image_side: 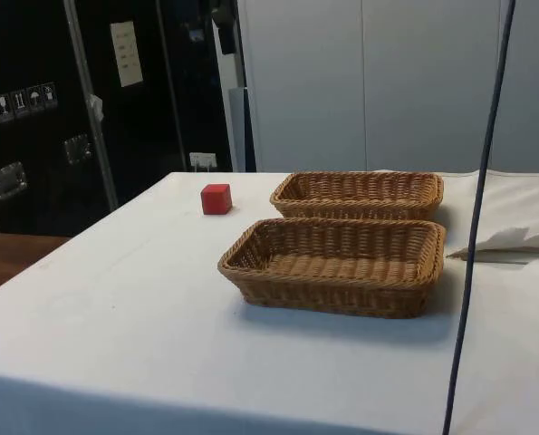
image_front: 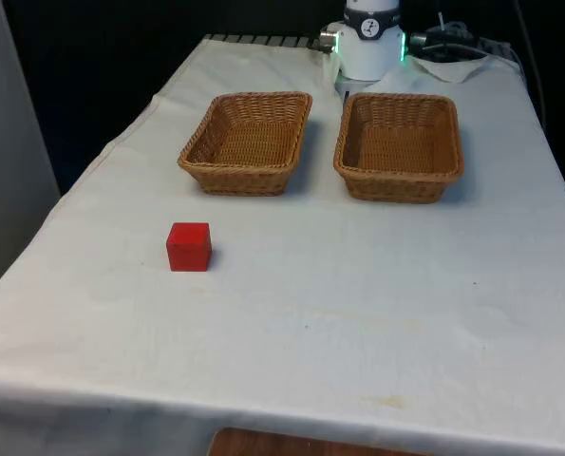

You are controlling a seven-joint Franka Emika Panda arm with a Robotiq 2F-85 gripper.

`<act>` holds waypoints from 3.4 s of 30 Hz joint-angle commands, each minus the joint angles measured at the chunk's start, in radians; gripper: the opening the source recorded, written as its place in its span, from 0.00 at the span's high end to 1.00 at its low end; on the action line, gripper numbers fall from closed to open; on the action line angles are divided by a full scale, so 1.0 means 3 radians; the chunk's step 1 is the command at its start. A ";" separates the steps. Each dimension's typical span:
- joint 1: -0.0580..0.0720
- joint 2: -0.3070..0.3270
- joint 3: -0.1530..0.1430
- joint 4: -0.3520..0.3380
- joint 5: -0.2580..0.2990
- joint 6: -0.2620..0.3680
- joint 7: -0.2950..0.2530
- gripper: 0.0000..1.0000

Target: Pick up the red cube and place it into the right basket.

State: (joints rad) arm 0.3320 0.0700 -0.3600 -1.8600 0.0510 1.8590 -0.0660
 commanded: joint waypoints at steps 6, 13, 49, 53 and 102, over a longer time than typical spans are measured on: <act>-0.0033 0.0107 -0.0097 0.0040 0.0053 0.0053 -0.0147 0.00; -0.0063 0.0227 -0.0227 0.0100 0.0093 0.0100 -0.0313 0.00; -0.0133 0.1207 -0.0577 0.0870 0.0543 0.0270 -0.0957 0.00; -0.0133 0.1240 -0.0570 0.0837 0.0553 0.0390 -0.1070 0.00; -0.0330 0.2023 -0.0857 0.0873 0.1540 0.0923 -0.2237 0.00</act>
State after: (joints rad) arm 0.2460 0.6690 -0.6250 -1.6090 0.5100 2.1440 -0.7340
